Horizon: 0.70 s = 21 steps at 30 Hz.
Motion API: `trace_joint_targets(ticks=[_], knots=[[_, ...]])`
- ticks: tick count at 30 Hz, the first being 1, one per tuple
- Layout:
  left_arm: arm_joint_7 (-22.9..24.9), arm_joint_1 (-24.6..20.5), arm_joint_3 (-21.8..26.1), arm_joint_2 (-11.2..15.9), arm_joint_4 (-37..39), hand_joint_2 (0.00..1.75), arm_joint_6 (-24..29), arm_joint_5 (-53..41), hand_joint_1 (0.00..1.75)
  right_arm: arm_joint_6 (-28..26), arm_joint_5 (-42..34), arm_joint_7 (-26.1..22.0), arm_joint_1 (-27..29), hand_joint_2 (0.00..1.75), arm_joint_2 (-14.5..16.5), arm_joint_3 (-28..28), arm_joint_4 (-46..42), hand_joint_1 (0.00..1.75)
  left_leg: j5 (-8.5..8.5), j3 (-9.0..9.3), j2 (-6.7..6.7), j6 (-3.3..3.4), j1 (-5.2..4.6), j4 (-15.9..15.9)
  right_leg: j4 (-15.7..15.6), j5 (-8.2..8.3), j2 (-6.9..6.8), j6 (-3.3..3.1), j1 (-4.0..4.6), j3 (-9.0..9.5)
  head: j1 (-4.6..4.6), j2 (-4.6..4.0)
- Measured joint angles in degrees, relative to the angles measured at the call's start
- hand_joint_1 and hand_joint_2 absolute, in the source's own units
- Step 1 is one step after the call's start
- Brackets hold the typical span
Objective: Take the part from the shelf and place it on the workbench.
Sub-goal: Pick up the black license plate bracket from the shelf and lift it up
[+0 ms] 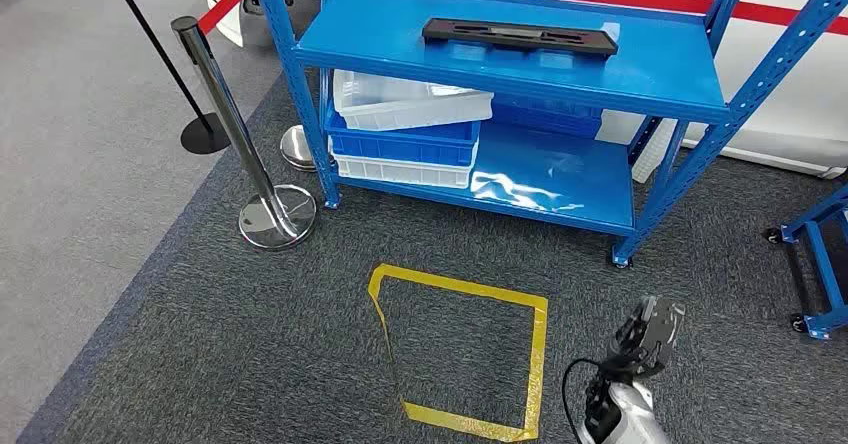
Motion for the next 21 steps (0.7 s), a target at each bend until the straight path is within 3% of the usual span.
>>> trace_joint_targets(ticks=[3, 7, 13, 17, 21], knots=[[0.57, 0.0, -0.66, 0.0, 0.07, 0.0, -0.08, 0.03, 0.0, -3.63, 3.98, 0.29, -0.01, 0.0, 0.0, 0.14, -7.56, 0.0, 0.01, -0.02, -0.01, 0.01, 0.0, 0.0, 0.01, 0.0, -0.02, 0.0, 0.0, 0.0, 0.0, 0.0], [1.27, 0.01, -1.94, 0.01, 0.15, 0.0, -0.42, -0.17, 0.0, -10.47, 14.96, 4.34, -1.02, 1.75, -0.08, 1.61, -21.45, 0.0, 0.02, -0.03, -0.01, 0.0, 0.0, -0.01, 0.02, 0.0, -0.04, 0.0, 0.01, -0.02, 0.0, 0.0], [2.0, -0.01, -3.71, 0.1, 0.24, 0.0, -2.1, -0.02, 0.0, -11.3, 42.69, 14.83, -3.54, 1.75, -0.9, 6.62, -37.48, 0.0, 0.02, -0.03, -0.02, 0.0, 0.0, -0.01, 0.02, 0.0, -0.04, 0.0, 0.01, -0.02, 0.01, 0.0], [2.17, -0.37, -4.82, 0.16, 0.24, 0.0, -2.69, -0.42, 0.0, -8.57, 62.77, 22.21, -5.51, 1.75, -1.5, 11.17, -45.15, 0.0, 0.02, -0.04, -0.02, -0.01, 0.0, -0.02, 0.02, 0.0, -0.04, 0.0, 0.01, -0.02, 0.01, 0.0], [1.97, -1.29, -5.91, 0.23, 0.24, 0.0, -2.63, -1.05, 0.0, -5.62, 71.59, 25.17, -7.2, 1.75, -1.82, 15.25, -50.31, 0.0, 0.03, -0.04, -0.03, -0.01, 0.0, -0.02, 0.01, 0.0, -0.04, 0.0, 0.01, -0.02, 0.0, 0.0]])
